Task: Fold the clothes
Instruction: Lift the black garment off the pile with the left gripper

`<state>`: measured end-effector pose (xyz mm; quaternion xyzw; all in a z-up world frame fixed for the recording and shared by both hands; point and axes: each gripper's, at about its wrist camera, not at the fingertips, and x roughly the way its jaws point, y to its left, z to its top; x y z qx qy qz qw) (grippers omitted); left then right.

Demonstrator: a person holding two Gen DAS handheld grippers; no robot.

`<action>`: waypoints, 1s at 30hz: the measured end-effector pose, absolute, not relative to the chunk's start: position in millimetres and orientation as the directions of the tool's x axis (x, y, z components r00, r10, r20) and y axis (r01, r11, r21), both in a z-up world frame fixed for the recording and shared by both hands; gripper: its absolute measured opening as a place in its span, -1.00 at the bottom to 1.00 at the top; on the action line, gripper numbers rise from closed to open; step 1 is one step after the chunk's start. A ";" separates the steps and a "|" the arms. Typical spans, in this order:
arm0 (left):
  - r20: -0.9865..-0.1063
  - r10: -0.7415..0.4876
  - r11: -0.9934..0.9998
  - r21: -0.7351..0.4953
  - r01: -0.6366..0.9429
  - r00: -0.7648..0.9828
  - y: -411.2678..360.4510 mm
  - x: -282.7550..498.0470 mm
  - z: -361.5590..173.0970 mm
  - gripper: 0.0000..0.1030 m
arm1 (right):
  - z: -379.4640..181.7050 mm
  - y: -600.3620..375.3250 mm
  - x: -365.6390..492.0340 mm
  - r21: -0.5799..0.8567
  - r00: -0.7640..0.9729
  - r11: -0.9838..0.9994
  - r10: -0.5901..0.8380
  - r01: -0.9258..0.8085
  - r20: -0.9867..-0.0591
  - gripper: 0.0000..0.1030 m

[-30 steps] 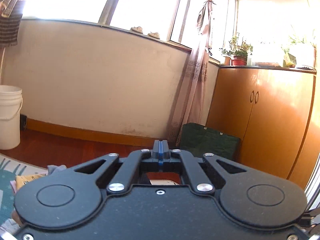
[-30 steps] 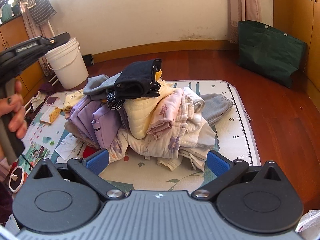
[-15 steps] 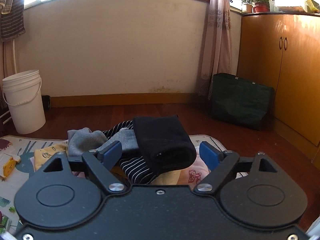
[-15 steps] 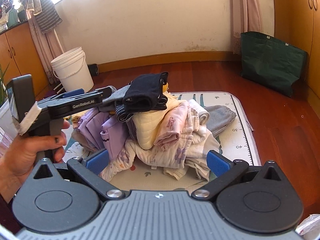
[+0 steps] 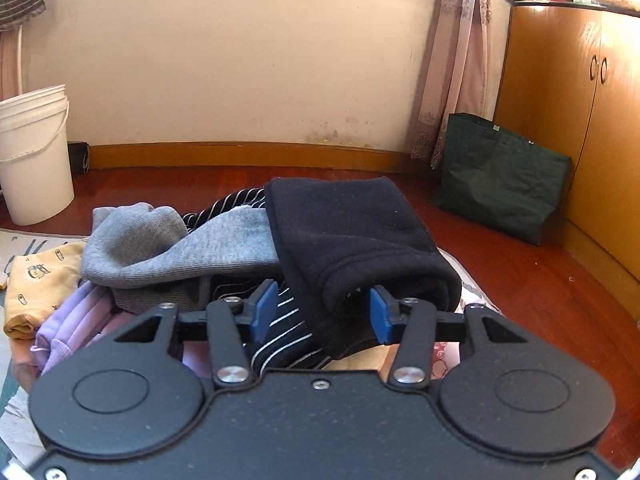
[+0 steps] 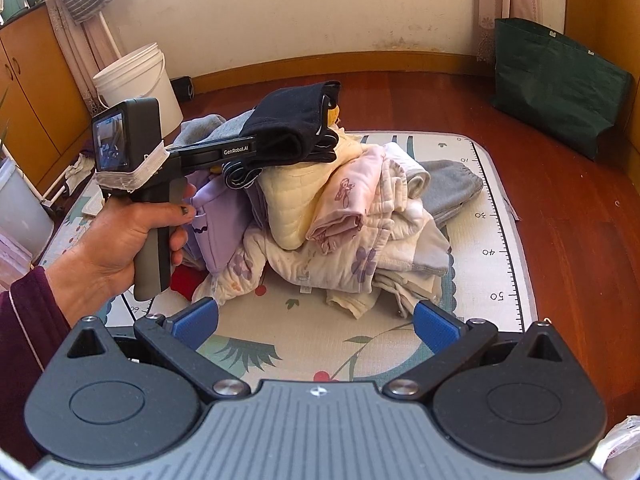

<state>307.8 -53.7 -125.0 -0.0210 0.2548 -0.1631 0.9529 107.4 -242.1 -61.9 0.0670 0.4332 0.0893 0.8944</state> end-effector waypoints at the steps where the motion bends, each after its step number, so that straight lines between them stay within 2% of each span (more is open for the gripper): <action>1: -0.477 -0.318 0.947 -0.125 0.295 0.820 -55.4 309.2 -125.1 -0.09 | -62.5 -241.9 108.0 0.201 0.606 0.974 0.221 -0.101 -0.764 1.00; 6: -0.466 -0.299 0.954 -0.136 0.267 0.833 -66.2 316.5 -125.1 -0.12 | -64.7 -241.6 108.3 0.187 0.608 0.977 0.210 -0.103 -0.766 1.00; 7: -0.471 -0.294 0.956 -0.135 0.261 0.832 -68.6 317.0 -125.5 -0.20 | -65.3 -242.9 108.6 0.182 0.608 0.978 0.204 -0.100 -0.767 1.00; 8: -0.476 -0.288 0.958 -0.134 0.255 0.831 -71.0 317.6 -125.9 -0.36 | -65.9 -244.2 108.8 0.177 0.608 0.980 0.198 -0.096 -0.769 1.00; 9: -0.480 -0.283 0.959 -0.133 0.251 0.830 -72.0 317.2 -125.5 -0.74 | -66.5 -245.5 109.1 0.172 0.608 0.981 0.192 -0.093 -0.770 1.00; 12: -0.462 -0.302 0.953 -0.160 0.257 0.834 -68.3 310.6 -118.9 -0.88 | -66.6 -252.9 108.8 0.174 0.608 0.982 0.186 -0.080 -0.772 1.00; 19: -0.333 -0.364 0.931 -0.127 0.341 0.870 -50.6 262.9 -42.8 -0.92 | -57.7 -268.7 105.1 0.178 0.626 0.982 0.174 -0.056 -0.760 1.00; 26: -0.271 -0.370 0.925 -0.021 0.379 0.889 -26.6 184.0 36.9 -0.92 | -42.7 -267.0 96.1 0.169 0.657 0.982 0.181 -0.082 -0.732 1.00; 30: -0.268 -0.351 0.929 0.024 0.370 0.897 -4.7 134.7 76.3 -0.92 | -33.9 -265.5 88.8 0.175 0.670 0.980 0.195 -0.098 -0.716 1.00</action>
